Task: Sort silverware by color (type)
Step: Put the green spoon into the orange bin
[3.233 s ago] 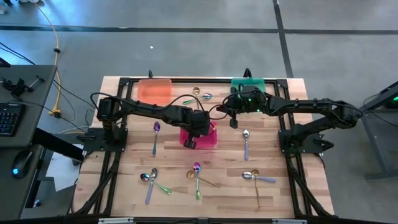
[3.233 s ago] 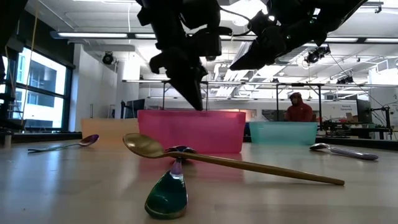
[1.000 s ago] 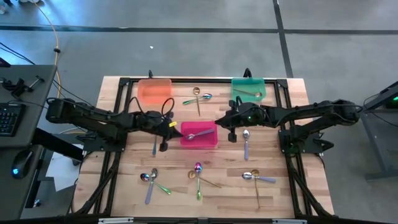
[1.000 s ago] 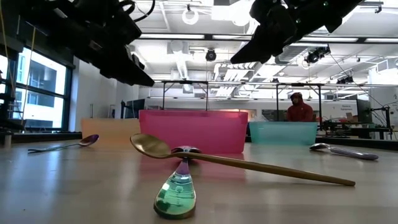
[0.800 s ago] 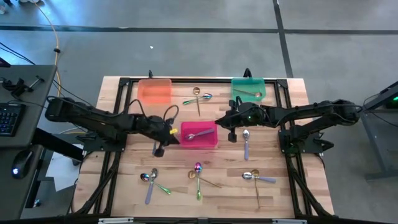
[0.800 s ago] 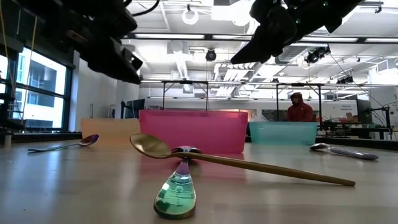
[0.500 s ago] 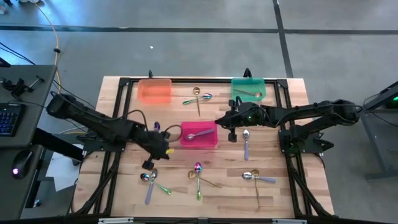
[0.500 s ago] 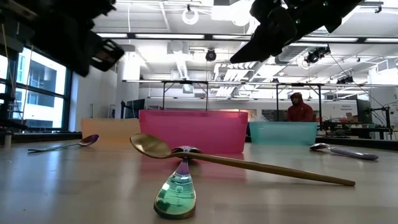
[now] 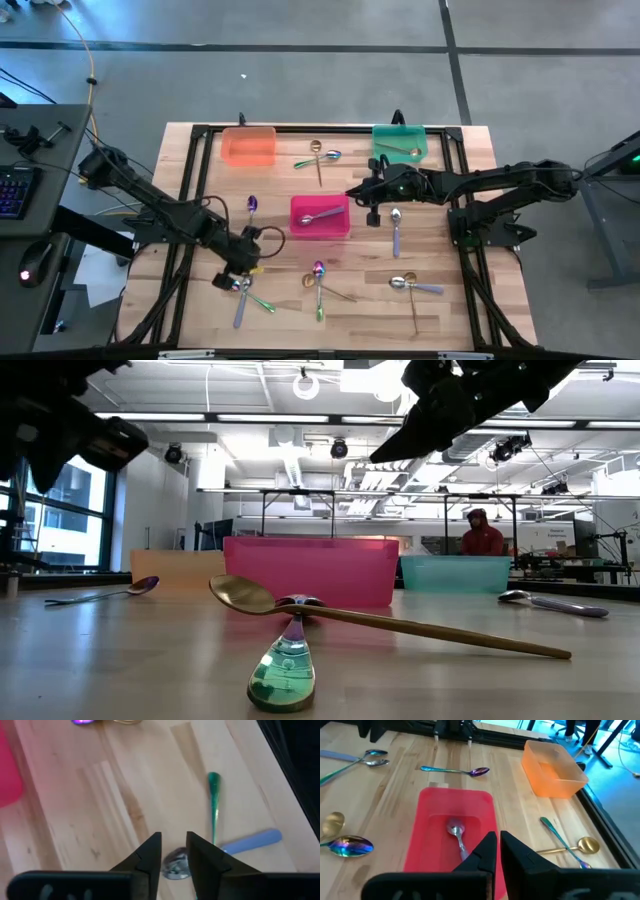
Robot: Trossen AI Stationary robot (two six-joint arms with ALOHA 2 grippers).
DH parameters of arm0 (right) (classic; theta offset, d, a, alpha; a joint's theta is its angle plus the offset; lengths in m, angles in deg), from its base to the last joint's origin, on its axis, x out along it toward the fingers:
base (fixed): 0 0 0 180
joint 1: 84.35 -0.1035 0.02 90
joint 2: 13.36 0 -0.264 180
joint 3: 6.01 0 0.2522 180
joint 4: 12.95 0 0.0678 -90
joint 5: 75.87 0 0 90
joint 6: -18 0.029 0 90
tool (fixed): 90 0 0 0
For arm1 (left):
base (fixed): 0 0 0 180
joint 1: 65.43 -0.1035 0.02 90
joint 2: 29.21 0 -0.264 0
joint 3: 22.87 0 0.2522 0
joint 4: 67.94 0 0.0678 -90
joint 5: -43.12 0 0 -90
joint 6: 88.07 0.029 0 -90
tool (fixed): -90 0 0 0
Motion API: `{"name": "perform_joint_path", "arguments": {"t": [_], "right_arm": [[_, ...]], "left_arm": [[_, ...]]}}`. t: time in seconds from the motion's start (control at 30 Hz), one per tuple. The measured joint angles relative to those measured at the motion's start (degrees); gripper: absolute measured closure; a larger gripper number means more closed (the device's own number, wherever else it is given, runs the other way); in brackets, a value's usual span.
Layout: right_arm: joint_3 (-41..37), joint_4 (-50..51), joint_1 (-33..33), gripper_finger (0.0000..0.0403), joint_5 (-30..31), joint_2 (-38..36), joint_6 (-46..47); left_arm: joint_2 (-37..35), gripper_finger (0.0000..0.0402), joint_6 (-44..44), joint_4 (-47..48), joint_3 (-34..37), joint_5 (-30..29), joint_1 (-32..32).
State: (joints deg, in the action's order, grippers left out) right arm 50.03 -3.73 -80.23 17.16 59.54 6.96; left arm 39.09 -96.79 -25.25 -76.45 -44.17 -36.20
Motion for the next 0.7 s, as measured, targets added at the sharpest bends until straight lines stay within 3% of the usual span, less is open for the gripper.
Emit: {"name": "perform_joint_path", "arguments": {"t": [0.2,0.37,0.7], "right_arm": [[0.0,-3.42,0.0,0.0396,0.22,0.6,-3.78],[0.0,-6.87,0.0,0.0396,0.26,2.32,-4.34],[-0.04,-8.61,0.0,0.0396,1.03,2.88,-2.96]], "left_arm": [[2.97,0.0275,-8.31,-1.69,0.0,-4.87,5.32],[8.15,0.0252,-10.76,-2.46,-2.28,-5.12,9.7],[22.43,0.0243,-12.59,2.73,-11.14,-8.4,13.71]]}}
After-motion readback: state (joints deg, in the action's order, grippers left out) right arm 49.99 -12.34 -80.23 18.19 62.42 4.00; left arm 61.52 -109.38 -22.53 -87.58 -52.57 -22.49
